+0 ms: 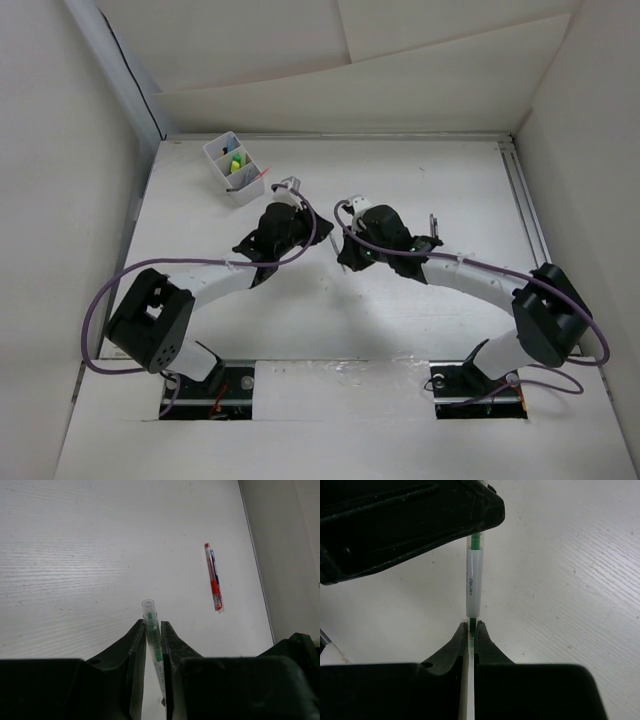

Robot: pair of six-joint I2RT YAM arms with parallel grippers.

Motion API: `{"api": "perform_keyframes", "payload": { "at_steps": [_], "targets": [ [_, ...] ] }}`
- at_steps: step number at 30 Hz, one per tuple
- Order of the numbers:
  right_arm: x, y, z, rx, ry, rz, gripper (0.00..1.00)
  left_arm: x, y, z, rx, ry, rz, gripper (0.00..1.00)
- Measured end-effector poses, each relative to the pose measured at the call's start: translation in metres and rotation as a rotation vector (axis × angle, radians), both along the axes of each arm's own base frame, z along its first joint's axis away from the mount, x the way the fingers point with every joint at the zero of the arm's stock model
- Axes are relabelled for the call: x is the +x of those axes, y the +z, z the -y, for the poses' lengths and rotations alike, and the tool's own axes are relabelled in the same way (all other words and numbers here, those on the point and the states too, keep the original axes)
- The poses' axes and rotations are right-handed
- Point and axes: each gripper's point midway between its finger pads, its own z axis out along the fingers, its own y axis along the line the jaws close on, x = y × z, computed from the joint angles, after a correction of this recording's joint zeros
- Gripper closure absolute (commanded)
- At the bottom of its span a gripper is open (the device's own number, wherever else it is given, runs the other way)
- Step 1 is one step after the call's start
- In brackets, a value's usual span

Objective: Sort the stationery into containers
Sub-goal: Pick up the pen from the center of the board, then place the pen in the storage box.

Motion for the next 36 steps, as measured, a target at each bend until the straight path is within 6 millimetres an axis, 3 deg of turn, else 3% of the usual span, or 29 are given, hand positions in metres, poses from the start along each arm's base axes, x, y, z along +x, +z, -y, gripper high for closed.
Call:
{"api": "perform_keyframes", "payload": {
  "at_steps": [4, 7, 8, 11, 14, 17, 19, 22, 24, 27, 29, 33, 36],
  "targets": [
    [0.001, 0.003, 0.0, 0.006, -0.004, 0.01, 0.98, 0.002, 0.002, 0.0, -0.004, 0.01, 0.003, 1.0],
    [0.002, 0.008, 0.001, 0.01, -0.004, 0.022, 0.78, 0.003, 0.005, -0.002, -0.006, 0.025, 0.006, 1.0],
    [0.002, 0.01, 0.0, 0.013, -0.002, 0.028, 0.66, 0.004, 0.007, -0.002, -0.008, 0.029, 0.005, 1.0],
    [0.001, 0.023, 0.0, 0.036, 0.011, 0.056, 0.42, 0.01, 0.015, -0.008, 0.008, 0.07, 0.025, 1.0],
    [0.002, 0.048, 0.004, 0.074, 0.009, 0.111, 0.34, 0.017, 0.02, -0.021, 0.036, 0.132, 0.034, 1.0],
    [0.009, 0.081, 0.017, 0.133, -0.026, 0.197, 0.34, 0.028, 0.028, -0.031, 0.068, 0.199, 0.05, 1.0],
    [0.014, 0.091, 0.026, 0.158, -0.054, 0.239, 0.34, 0.037, 0.038, -0.038, 0.084, 0.251, 0.072, 1.0],
    [0.021, 0.09, 0.048, 0.169, -0.123, 0.274, 0.35, 0.051, 0.055, -0.051, 0.103, 0.329, 0.102, 1.0],
    [0.026, 0.075, 0.061, 0.15, -0.177, 0.261, 0.36, 0.065, 0.07, -0.064, 0.091, 0.378, 0.117, 1.0],
    [0.028, 0.051, 0.076, 0.11, -0.237, 0.223, 0.38, 0.097, 0.086, -0.102, 0.069, 0.496, 0.133, 1.0],
    [0.029, 0.046, 0.083, 0.099, -0.27, 0.218, 0.38, 0.12, 0.089, -0.134, 0.062, 0.587, 0.124, 1.0],
    [0.029, 0.062, 0.091, 0.121, -0.313, 0.263, 0.38, 0.155, 0.081, -0.186, 0.082, 0.736, 0.087, 1.0],
    [0.029, 0.079, 0.097, 0.155, -0.344, 0.309, 0.38, 0.171, 0.072, -0.208, 0.141, 0.813, 0.059, 1.0]
  ]
}}
